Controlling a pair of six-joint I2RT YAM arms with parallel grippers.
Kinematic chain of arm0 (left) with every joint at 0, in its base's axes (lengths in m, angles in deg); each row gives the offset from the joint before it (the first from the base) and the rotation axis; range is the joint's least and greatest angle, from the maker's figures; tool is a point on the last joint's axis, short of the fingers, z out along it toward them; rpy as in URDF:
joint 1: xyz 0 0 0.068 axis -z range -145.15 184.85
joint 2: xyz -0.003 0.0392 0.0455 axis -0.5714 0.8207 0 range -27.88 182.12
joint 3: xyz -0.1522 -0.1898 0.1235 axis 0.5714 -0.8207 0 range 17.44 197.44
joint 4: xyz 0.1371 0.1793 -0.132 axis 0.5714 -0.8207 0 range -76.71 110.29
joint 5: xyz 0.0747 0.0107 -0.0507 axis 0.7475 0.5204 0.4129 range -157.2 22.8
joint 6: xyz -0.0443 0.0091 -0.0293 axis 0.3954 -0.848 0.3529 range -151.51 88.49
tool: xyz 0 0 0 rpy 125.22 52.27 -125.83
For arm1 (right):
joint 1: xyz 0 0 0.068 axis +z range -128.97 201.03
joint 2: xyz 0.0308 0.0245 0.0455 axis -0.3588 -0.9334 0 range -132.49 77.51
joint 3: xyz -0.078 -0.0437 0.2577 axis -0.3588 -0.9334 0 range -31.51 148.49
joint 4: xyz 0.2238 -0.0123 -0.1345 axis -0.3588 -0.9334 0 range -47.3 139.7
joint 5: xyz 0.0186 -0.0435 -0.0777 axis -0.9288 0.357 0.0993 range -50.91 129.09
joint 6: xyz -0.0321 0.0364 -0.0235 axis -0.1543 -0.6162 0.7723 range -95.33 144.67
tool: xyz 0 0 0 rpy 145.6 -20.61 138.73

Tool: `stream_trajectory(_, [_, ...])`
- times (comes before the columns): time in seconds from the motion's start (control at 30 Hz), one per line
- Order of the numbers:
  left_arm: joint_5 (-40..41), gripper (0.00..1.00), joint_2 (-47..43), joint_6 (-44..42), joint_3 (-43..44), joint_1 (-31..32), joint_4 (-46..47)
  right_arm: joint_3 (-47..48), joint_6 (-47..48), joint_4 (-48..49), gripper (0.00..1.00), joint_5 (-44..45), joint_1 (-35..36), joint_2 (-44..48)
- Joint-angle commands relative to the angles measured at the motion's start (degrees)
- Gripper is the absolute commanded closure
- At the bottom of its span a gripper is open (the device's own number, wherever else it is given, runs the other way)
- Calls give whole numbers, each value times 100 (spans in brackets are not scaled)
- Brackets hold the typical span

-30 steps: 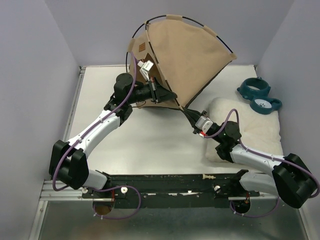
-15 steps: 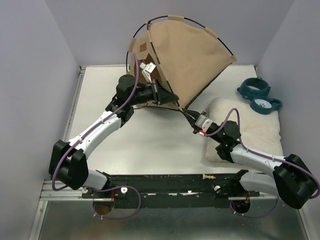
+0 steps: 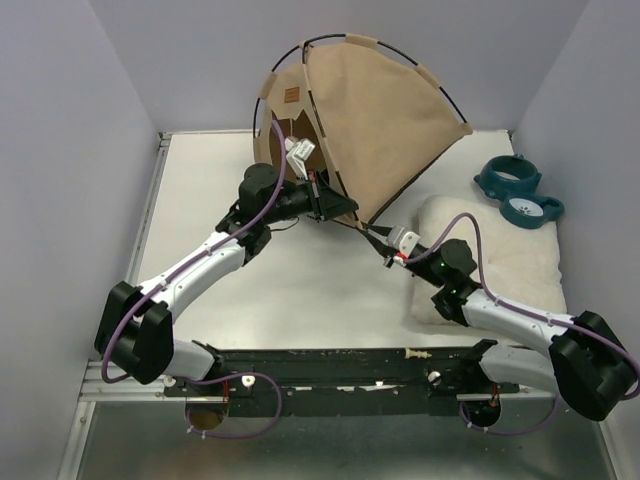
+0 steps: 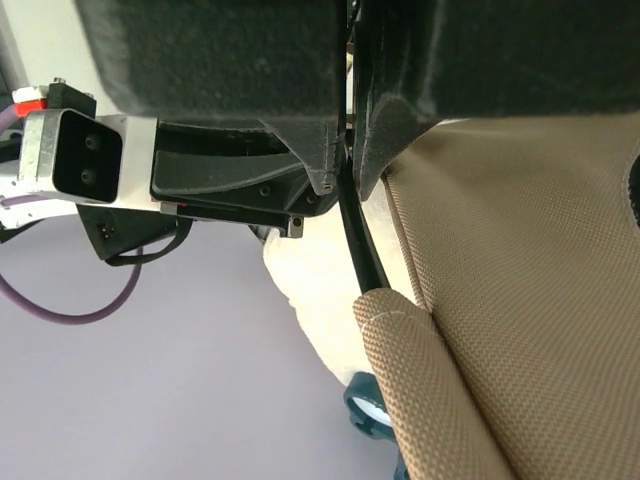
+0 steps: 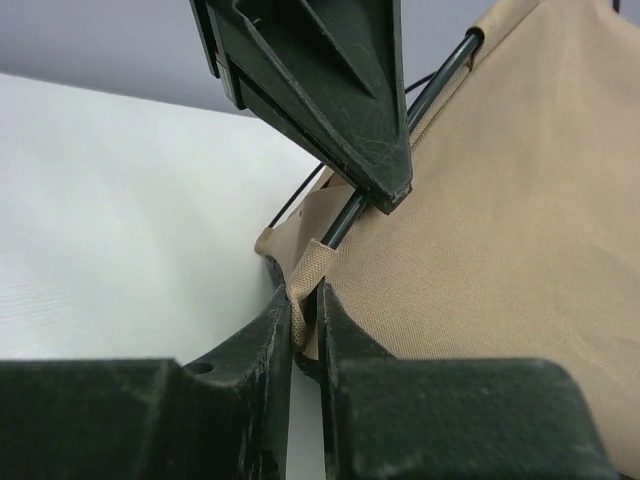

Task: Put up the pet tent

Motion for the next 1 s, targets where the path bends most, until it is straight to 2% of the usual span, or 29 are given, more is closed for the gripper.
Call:
stream_trajectory(0.0, [122,100,-52,-497,-186,222,-138,418,-448,-234,77,310,52,153])
stream_trajectory(0.07, [261,100,-69,-812,-116,318,-356,444,-597,-550,65,406,52,267])
stream_trajectory(0.17, [963,100,-192,-1279,-106,363,-1015,488,-747,-1393,44,583,43,688])
stream_trajectory(0.23, [1665,100,-279,-1368,-264,433,-1376,506,-773,-2218,36,530,43,1126])
stream_trajectory(0.33, [2370,99,-298,-1429,-633,792,-1263,751,-1212,-3519,30,617,34,1742])
stream_trajectory(0.37, [2354,89,-271,-1464,-739,933,-1141,891,-1396,-3958,27,775,25,1883])
stream_trajectory(0.47, [1750,37,-271,-1700,-889,1127,-876,1278,-1775,-4909,25,1337,-10,2174])
stream_trajectory(0.5, [1530,12,-341,-1998,-837,1145,-989,1392,-1819,-5085,24,1539,-19,2244])
stream_trajectory(0.53, [1415,1,-472,-2271,-741,1145,-1208,1498,-1872,-5235,24,1706,-36,2289])
stream_trajectory(0.63, [678,1,-920,-3237,-311,909,-1998,1753,-1960,-5456,23,2058,-132,2254])
stream_trajectory(0.73, [-1015,1,-1202,-3792,208,181,-2781,2095,-2100,-5674,23,2121,-273,1948])
stream_trajectory(0.8, [-1659,1,-1238,-3951,638,-364,-3186,2403,-2180,-5685,23,2077,-291,1658])
stream_trajectory(0.83, [-1784,1,-1203,-4091,901,-662,-3327,2552,-2241,-5685,23,2068,-300,1500])
stream_trajectory(0.9, [-1227,1,-993,-4303,1428,-1112,-3556,2877,-2303,-5571,23,1928,-300,1096])
stream_trajectory(0.97, [-1031,1,-582,-4531,1895,-1638,-3443,3220,-2312,-5141,23,1735,-309,709])
